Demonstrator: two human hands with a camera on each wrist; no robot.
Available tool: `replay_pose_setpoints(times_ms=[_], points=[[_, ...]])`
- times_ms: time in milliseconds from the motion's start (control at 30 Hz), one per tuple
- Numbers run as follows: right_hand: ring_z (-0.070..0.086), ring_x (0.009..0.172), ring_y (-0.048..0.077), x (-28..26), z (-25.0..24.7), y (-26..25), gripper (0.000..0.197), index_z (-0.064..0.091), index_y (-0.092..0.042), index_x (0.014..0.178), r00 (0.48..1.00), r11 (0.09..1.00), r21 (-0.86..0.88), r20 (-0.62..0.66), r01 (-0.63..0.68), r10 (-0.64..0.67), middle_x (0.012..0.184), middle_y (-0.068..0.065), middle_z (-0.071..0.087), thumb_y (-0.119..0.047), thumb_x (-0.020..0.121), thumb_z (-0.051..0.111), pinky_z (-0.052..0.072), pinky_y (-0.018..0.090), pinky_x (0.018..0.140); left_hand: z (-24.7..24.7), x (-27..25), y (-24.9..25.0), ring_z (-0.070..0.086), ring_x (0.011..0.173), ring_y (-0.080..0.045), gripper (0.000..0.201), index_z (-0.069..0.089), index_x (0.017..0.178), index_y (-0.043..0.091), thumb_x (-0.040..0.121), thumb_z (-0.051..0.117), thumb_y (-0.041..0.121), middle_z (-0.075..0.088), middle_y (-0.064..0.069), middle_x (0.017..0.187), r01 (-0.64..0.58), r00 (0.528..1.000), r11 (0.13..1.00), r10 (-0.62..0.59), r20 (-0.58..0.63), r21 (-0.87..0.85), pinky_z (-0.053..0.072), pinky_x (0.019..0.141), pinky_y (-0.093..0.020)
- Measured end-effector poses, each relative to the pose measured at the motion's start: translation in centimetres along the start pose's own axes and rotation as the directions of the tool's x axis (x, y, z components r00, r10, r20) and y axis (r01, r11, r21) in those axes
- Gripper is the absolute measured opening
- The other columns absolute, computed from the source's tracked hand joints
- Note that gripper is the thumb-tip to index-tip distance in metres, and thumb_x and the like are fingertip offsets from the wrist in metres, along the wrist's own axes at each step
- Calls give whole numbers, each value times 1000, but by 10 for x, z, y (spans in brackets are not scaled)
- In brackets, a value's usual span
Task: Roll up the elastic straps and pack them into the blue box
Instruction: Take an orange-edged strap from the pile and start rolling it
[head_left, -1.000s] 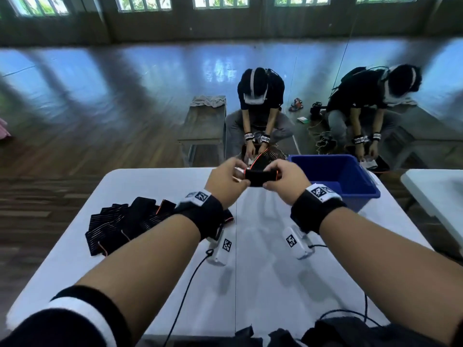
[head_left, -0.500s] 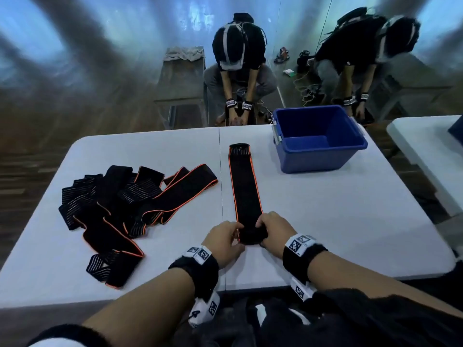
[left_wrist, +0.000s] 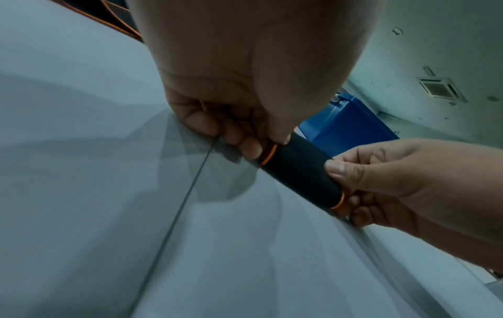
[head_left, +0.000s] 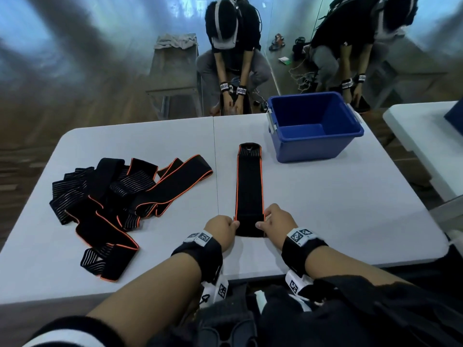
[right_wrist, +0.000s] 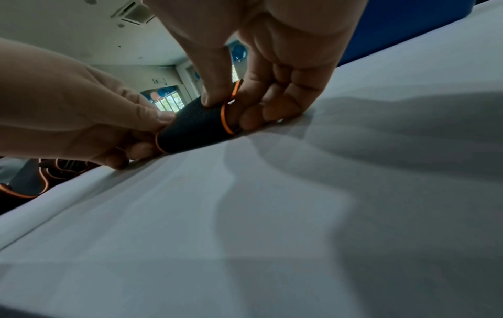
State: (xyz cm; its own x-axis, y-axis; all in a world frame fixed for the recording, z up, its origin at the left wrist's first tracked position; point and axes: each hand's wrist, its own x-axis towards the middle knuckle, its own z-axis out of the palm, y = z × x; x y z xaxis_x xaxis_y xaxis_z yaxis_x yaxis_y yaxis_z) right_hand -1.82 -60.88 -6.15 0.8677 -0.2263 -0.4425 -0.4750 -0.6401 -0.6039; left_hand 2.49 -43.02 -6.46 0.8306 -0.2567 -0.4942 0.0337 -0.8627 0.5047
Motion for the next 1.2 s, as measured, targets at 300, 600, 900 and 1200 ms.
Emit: replay_pose_setpoints(times_ms=[300, 600, 900, 1200], points=[[61, 83, 21, -2, 0, -9, 31, 40, -22, 108, 997, 981, -177, 5, 81, -81, 94, 1, 58, -28, 92, 65, 50, 33, 73, -9, -8, 4, 63, 73, -20, 37, 65, 70, 15, 95, 59, 42, 65, -2, 70, -52, 991, 994, 64, -117, 96, 52, 70, -30], [59, 96, 21, -4, -2, -8, 31, 61, -18, 121, 984, 956, -247, -40, 160, -175, 105, 2, 60, -30, 92, 65, 48, 32, 86, -12, -3, -1, 65, 75, -17, 30, 72, 72, 17, 92, 64, 39, 69, 1, 72, -165, 979, 980, 177, -104, 114, 53, 74, -31], [43, 117, 21, -15, 5, 0, 65, 47, -20, 143, 981, 889, -416, 61, 192, -184, 122, 2, 43, -53, 89, 61, 49, 37, 93, -10, -1, -9, 46, 115, -23, 33, 62, 129, 22, 98, 55, 27, 52, 2, 127, -335, 924, 897, 372, -85, 288, 43, 100, -36], [63, 91, 24, -5, -3, 1, 20, 72, -26, 106, 999, 994, -103, 22, 37, -35, 94, 1, 63, -32, 87, 71, 53, 33, 79, -10, 4, -16, 50, 105, -24, 50, 55, 130, 50, 81, 63, 59, 53, 5, 101, -150, 983, 940, 176, -59, 306, 50, 87, -42]])
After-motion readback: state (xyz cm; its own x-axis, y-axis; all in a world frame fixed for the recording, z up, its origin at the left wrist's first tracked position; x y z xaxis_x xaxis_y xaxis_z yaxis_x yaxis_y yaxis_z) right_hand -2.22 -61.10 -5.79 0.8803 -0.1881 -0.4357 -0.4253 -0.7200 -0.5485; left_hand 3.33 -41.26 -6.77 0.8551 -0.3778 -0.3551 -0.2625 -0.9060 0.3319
